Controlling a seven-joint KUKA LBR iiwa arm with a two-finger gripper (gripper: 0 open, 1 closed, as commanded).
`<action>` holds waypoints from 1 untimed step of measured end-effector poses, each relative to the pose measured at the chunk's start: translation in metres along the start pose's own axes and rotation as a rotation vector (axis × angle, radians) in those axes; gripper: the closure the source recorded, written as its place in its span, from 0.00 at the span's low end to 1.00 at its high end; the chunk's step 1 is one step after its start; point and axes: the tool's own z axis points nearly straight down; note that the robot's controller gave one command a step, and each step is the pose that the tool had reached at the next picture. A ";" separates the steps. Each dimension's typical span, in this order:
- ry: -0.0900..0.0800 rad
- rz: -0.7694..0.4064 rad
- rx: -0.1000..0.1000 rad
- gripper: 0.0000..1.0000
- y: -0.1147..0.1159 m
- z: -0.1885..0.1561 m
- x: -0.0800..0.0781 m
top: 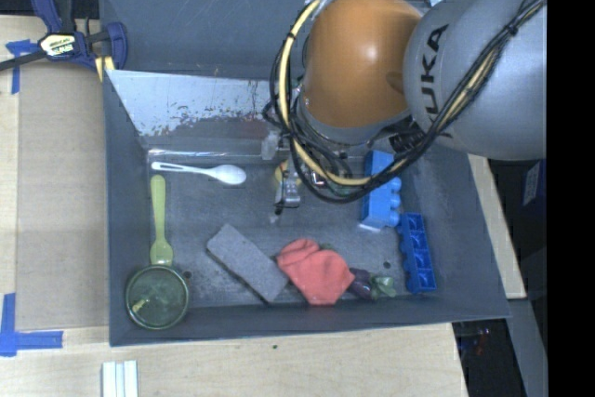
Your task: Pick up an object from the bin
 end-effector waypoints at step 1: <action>-0.009 0.002 -0.001 0.00 -0.001 -0.005 -0.002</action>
Offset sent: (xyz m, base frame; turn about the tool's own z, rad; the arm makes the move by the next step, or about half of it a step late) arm -0.0669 0.0305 -0.1394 0.0067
